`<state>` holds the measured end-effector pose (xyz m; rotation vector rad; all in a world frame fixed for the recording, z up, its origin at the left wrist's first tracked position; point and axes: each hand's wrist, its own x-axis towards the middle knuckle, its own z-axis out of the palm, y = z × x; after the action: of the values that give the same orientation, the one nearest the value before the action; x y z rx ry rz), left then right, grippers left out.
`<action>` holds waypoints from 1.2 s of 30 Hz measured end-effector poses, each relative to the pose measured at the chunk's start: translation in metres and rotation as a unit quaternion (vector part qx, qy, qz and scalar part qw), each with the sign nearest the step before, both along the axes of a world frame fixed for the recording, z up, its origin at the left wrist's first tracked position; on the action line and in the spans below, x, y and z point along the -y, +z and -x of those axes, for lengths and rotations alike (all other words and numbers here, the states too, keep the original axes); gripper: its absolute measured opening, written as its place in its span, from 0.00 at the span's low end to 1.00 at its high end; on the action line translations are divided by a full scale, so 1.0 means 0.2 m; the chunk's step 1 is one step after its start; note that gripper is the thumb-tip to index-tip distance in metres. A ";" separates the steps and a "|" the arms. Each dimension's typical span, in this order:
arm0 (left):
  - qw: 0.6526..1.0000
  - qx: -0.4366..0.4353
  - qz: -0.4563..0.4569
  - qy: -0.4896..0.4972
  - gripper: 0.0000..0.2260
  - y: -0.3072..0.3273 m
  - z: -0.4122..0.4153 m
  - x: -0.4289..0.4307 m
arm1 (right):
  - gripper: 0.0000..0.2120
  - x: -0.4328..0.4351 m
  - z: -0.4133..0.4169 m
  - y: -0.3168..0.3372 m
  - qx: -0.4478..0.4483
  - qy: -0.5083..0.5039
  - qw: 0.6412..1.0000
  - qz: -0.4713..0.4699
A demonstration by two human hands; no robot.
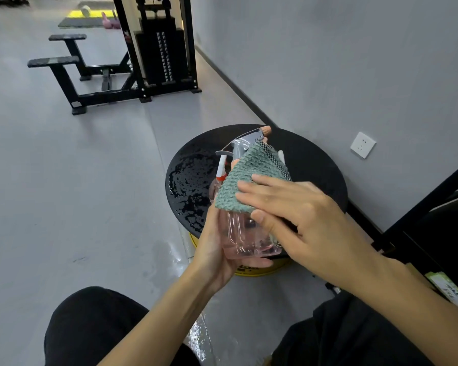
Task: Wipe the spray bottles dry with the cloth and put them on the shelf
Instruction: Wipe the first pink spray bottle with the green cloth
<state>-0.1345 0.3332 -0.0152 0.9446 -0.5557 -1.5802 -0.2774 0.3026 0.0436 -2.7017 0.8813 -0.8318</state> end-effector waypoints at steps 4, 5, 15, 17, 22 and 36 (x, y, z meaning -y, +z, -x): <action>1.000 -0.013 -0.003 -0.027 0.21 0.00 0.04 -0.01 | 0.30 0.04 -0.03 0.01 -0.037 -0.011 0.999 -0.036; 0.999 -0.016 -0.002 -0.035 0.21 0.00 0.05 -0.02 | 0.33 0.05 -0.03 0.01 -0.030 -0.009 0.998 -0.060; 0.997 -0.061 -0.031 0.018 0.25 -0.05 0.03 0.01 | 0.29 -0.11 0.00 -0.04 -0.147 -0.040 0.987 -0.048; 0.996 -0.075 -0.033 0.023 0.26 -0.06 0.03 0.02 | 0.29 -0.14 -0.02 -0.06 -0.152 -0.057 0.987 -0.013; 0.998 -0.057 -0.026 0.001 0.23 -0.06 0.03 0.01 | 0.29 -0.06 -0.09 -0.08 -0.103 -0.102 0.988 -0.046; 0.998 -0.049 -0.031 0.006 0.22 -0.06 0.01 0.02 | 0.30 -0.12 -0.08 -0.16 0.057 -0.052 0.984 -0.158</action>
<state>-0.1357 0.3290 -0.0268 0.9098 -0.4338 -1.6310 -0.2616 0.3256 0.0118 -2.3289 1.0380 -0.7833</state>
